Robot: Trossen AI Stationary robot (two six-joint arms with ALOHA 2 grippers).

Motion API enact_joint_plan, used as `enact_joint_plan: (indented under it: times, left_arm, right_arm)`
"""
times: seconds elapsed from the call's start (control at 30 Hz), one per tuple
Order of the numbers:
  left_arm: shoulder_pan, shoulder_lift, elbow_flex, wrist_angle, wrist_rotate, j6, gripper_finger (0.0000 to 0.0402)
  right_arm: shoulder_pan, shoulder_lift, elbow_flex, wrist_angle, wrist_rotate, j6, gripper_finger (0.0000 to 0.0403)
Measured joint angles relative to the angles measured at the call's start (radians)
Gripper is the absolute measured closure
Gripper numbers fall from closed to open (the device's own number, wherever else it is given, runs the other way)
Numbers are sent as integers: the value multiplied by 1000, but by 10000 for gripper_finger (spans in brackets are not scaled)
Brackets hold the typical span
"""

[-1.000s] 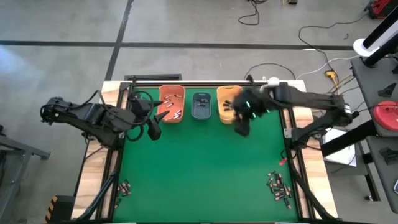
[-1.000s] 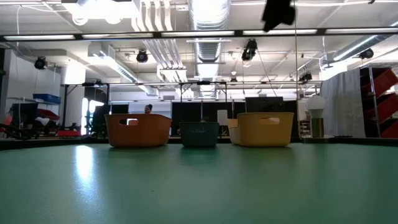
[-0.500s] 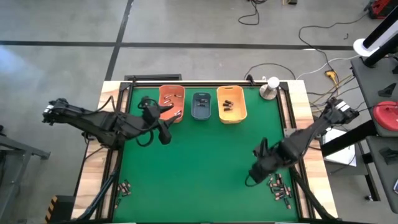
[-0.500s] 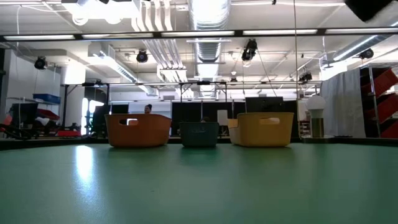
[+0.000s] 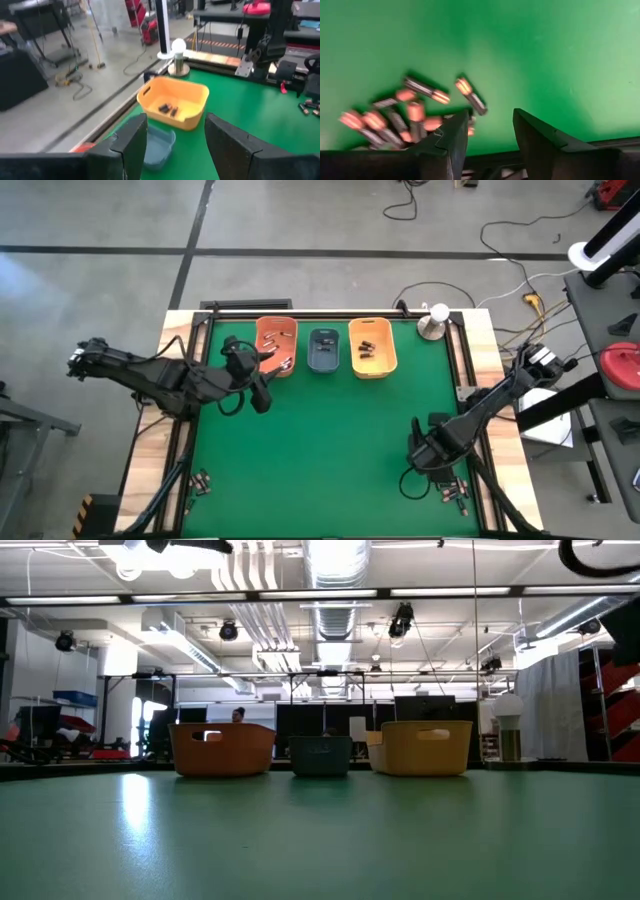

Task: Sort batteries
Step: Put the small black battery into the blue bin

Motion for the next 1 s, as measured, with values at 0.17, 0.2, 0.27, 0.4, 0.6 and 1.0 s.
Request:
enact_joint_plan:
  times: [0.17,0.2,0.27,0.4,0.6,1.0]
  left_arm:
    - [-15,-5,0,-120,1,-125,224]
    - [-16,-2,0,-137,2,-143,224]
    - [-16,2,0,-155,1,-161,224]
    - [-16,6,0,-156,1,-164,224]
    - [-16,5,0,-156,1,-156,224]
    - [-16,4,0,-156,0,-156,224]
  right_arm:
    - [19,-16,-43,50,0,-108,265]
    - [25,-16,-48,65,0,-135,266]
    - [38,-14,-63,104,0,-181,265]
    - [50,1,-98,144,-3,-180,259]
    - [49,8,-138,190,-2,-172,261]
    - [60,6,-204,249,-7,-178,297]
